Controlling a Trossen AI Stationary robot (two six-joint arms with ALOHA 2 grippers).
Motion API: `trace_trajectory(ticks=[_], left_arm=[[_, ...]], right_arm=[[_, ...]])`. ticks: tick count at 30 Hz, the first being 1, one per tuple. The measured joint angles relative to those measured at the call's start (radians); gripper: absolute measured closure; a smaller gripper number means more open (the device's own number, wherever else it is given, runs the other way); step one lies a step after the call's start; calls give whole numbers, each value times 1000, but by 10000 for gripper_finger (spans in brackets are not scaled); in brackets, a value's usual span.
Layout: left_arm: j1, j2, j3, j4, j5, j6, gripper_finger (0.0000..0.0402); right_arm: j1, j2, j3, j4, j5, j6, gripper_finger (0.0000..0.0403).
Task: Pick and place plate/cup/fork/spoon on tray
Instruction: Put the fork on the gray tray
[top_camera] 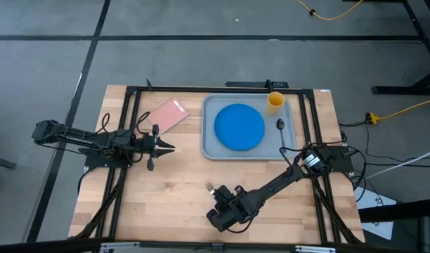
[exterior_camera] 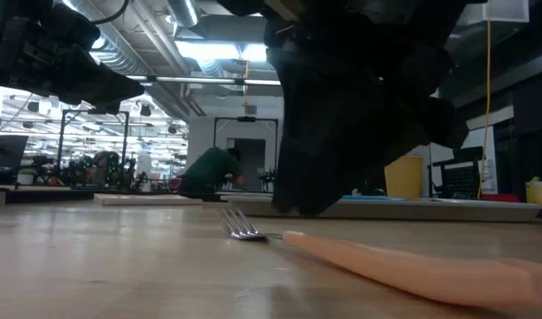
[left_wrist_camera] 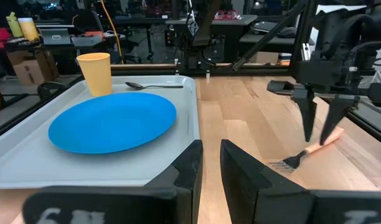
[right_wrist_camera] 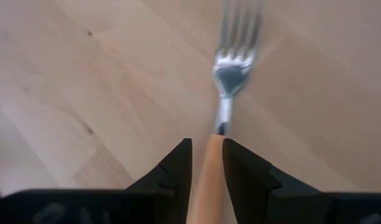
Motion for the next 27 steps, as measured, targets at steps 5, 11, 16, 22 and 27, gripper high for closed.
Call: trace_trajectory(ticks=[5,11,16,22,27], left_arm=[[0,0,0,-1,0,0,353],[0,0,0,-2,0,0,353],[0,0,0,-2,0,0,353],[0,0,0,-2,0,0,353],[0,0,0,-2,0,0,353]], right_arm=[[3,35,3,49,-17,34,308],[4,76,4,73,-39,46,308],[3,80,5,66,-38,47,308],[1,81,5,18,-40,46,309],[1,80,5,-71,-4,43,309]])
